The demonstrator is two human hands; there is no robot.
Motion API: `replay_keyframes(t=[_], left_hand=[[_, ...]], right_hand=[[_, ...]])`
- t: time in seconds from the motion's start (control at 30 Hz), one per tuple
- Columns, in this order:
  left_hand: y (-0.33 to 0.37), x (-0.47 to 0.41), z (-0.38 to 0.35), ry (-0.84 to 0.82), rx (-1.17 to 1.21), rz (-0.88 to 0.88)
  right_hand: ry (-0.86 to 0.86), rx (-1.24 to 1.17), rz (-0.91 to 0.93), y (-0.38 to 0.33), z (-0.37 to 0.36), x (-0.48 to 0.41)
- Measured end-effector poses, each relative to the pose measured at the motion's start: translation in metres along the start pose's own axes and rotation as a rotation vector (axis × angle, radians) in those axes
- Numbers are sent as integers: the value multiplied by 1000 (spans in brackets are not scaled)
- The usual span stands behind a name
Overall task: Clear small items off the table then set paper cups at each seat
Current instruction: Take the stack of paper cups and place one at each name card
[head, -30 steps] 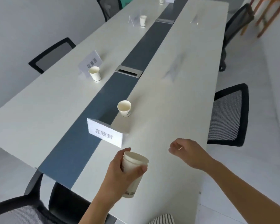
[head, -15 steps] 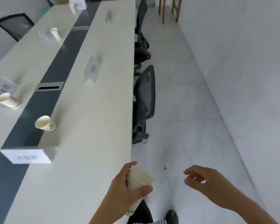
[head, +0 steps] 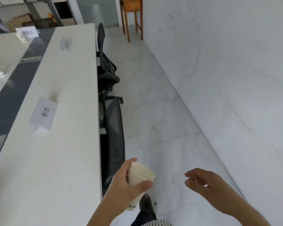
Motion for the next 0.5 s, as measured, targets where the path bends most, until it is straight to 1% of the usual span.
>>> replay_keyframes(t=[0.23,0.37,0.5], left_hand=[[89,-108,54,5,-8,-66],[118,-165,76,67,37,-55],[139,-228,86,142,51,-16]], right_hand=[[89,-65,67,-60,65,-117],[21,-49,83,-76,91,-189],[-74,20,143,-92,123,-277]])
Point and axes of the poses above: each hand's wrist, its own x-axis away from the middle knuckle, its own z-axis out of the back of the hand, y = z × x, the point moved 1 cm from there along -x, towards the middle knuckle, and after that the axes turned 7 degrees about z, right-handed, at the moved point
